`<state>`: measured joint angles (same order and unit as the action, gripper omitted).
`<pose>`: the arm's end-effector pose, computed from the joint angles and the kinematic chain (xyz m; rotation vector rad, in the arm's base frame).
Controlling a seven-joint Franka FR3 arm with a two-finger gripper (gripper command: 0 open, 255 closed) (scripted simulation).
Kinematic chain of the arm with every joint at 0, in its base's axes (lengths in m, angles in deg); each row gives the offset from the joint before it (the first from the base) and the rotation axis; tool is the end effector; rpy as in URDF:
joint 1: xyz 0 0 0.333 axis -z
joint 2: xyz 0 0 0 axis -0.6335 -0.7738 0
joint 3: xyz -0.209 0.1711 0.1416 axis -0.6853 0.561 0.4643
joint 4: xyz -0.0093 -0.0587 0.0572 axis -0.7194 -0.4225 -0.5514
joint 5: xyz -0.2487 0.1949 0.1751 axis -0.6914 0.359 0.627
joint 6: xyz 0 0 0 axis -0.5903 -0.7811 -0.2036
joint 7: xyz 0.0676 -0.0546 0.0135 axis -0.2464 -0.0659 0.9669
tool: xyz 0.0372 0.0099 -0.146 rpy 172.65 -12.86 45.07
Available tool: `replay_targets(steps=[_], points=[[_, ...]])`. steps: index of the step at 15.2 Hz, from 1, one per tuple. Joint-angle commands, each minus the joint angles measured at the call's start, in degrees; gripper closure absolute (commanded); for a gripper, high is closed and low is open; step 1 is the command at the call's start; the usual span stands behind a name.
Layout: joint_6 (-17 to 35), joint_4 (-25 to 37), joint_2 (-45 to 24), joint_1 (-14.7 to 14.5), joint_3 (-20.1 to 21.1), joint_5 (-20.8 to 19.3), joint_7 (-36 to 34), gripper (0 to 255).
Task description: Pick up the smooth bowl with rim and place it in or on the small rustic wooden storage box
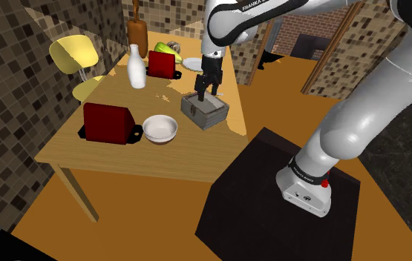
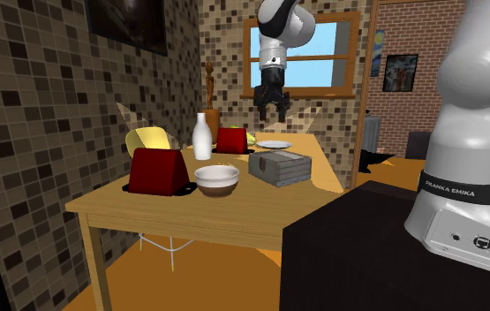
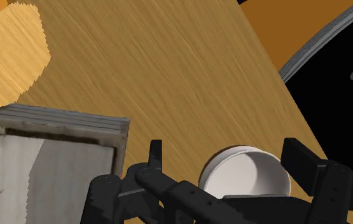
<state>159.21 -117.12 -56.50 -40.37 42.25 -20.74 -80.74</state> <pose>0.4471 0.0523 0.3425 -3.0087 -0.0365 0.2190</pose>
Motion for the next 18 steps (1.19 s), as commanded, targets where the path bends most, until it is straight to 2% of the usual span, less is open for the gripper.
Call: replay_targets(steps=[1, 9, 16, 18], points=[[2.69, 1.98, -4.69, -0.06, 0.11, 0.32, -0.19, 0], [9.41, 12.94, -22.54, -1.01, 0.77, 1.32, -2.17, 0], [11.59, 26.52, -38.42, -1.94, 0.91, 1.72, -3.98, 0], [12.20, 27.12, -39.63, -2.06, 0.95, 1.77, -4.04, 0]])
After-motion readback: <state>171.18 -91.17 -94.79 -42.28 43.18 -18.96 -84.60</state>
